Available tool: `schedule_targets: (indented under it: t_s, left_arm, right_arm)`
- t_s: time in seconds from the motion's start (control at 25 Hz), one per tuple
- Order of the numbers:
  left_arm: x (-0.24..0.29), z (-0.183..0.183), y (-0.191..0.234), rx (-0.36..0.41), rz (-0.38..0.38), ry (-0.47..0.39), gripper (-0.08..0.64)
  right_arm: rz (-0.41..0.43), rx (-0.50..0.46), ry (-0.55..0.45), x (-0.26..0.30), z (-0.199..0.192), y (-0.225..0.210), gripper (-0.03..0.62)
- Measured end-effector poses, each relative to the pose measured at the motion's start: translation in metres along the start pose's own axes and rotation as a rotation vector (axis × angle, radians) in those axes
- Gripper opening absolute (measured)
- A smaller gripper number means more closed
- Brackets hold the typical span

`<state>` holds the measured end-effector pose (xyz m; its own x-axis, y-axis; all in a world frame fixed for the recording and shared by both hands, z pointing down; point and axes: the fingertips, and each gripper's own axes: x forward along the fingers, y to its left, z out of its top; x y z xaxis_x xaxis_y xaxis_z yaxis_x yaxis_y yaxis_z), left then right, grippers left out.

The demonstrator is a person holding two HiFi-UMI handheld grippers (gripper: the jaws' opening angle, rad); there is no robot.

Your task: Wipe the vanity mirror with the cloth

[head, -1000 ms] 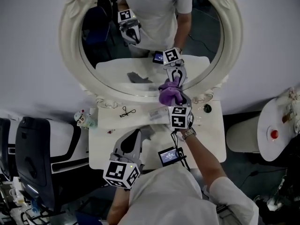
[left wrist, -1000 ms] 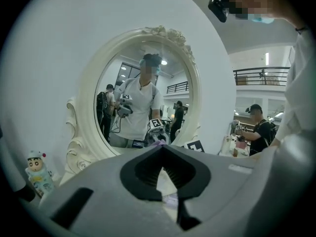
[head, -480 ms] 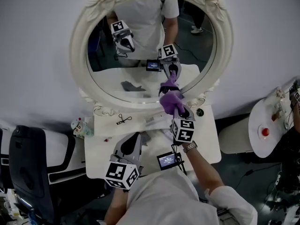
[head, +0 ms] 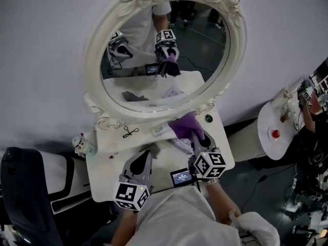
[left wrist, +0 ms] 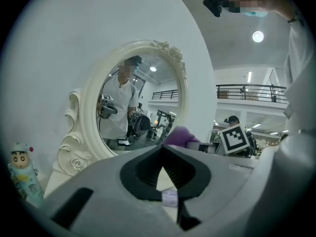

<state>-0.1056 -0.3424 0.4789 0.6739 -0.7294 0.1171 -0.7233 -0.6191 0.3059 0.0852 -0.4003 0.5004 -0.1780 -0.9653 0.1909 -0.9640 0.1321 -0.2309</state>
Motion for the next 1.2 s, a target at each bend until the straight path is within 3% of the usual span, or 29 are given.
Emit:
schedule_targets:
  t_s: [0.2,0.6,0.96,1.08,1.2]
  left_arm:
    - [-0.016,-0.003,-0.001,-0.011,-0.091,-0.05,0.002]
    - [-0.031,-0.03,-0.032,0.032,-0.197,-0.002,0.002]
    - [-0.059,-0.05,-0.087,0.081,-0.077,-0.015,0.002]
    - [-0.068,-0.061,-0.127,0.088,-0.018,-0.033,0.002]
    - [-0.082,-0.082,-0.181,0.038,0.03,-0.048,0.002]
  right_arm:
    - [-0.002,0.138,-0.025,-0.052,-0.005,0.03,0.058]
    - [-0.012,0.181,-0.098,-0.126,-0.018,0.04,0.06]
    - [0.115,0.22,-0.137,-0.174,-0.024,0.037,0.06]
    - [0.187,0.229,-0.113,-0.205,-0.036,0.034,0.058]
    - [0.209,0.261,-0.082,-0.243,-0.046,0.013,0.059]
